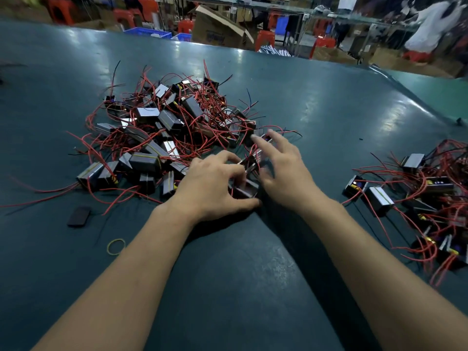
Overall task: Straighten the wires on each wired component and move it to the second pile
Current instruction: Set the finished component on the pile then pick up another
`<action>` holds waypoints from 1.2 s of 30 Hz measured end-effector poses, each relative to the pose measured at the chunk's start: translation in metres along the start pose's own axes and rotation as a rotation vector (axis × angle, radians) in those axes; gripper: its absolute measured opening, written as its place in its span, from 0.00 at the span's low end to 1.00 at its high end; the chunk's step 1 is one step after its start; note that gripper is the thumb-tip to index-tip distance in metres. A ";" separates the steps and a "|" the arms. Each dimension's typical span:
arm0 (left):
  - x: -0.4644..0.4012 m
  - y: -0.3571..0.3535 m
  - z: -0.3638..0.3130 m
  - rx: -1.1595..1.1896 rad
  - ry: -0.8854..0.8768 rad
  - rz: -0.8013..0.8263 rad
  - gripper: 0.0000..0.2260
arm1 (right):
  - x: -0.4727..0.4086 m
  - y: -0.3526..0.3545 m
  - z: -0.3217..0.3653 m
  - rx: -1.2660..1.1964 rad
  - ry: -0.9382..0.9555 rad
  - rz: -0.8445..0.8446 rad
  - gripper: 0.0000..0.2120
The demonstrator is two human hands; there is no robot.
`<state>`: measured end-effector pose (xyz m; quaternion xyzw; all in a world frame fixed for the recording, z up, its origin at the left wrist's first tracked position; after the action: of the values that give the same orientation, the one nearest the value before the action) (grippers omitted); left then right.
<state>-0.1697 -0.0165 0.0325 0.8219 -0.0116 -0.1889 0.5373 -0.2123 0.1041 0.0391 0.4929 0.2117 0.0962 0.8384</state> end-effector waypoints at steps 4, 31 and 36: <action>-0.001 0.002 0.003 -0.033 0.026 -0.023 0.14 | -0.028 -0.016 0.017 0.244 0.147 0.300 0.26; 0.030 0.063 0.082 -0.183 0.739 -0.487 0.21 | 0.048 0.025 -0.023 -0.977 -0.361 -0.226 0.09; 0.038 0.085 0.073 -0.156 0.678 -0.715 0.23 | 0.054 0.035 -0.021 -0.428 -0.184 -0.405 0.09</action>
<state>-0.1424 -0.1250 0.0710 0.7468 0.4605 -0.0837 0.4725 -0.1719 0.1584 0.0468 0.2594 0.2035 -0.0755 0.9411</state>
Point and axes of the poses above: each hand's wrist, its own x-axis away from the middle knuckle, its own y-axis out of the back of the hand, z = x × y, the point moved 8 cm from there along -x, towards the middle knuckle, and after that the axes turned 2 degrees about -x, right-handed, at the moved point
